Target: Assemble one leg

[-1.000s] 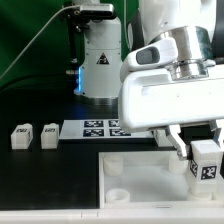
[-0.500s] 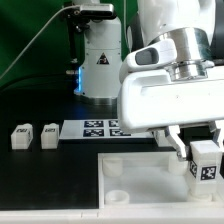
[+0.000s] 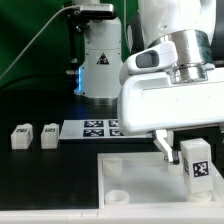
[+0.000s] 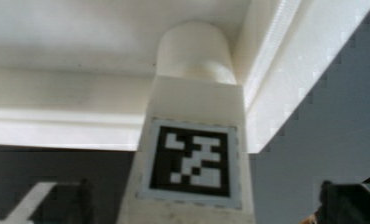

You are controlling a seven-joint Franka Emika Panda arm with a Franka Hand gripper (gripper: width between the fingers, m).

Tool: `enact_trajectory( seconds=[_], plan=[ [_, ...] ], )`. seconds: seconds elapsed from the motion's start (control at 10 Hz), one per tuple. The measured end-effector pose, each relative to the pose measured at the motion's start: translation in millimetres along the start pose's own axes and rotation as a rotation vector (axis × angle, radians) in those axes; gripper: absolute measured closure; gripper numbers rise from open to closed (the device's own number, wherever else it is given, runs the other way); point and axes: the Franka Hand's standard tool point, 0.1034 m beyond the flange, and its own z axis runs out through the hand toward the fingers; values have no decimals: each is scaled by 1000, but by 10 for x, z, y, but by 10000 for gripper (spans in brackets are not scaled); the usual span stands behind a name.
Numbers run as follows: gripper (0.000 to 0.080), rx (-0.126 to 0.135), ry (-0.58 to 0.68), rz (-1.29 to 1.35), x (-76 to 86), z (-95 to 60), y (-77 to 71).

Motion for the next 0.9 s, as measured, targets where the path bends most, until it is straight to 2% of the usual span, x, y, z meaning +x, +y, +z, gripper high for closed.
enact_trajectory(
  seconds=[0.8,0.9],
  plan=[
    [151,0,-1,0,-3,2,0],
    [151,6,-37,2,-5,-7,-8]
  ],
)
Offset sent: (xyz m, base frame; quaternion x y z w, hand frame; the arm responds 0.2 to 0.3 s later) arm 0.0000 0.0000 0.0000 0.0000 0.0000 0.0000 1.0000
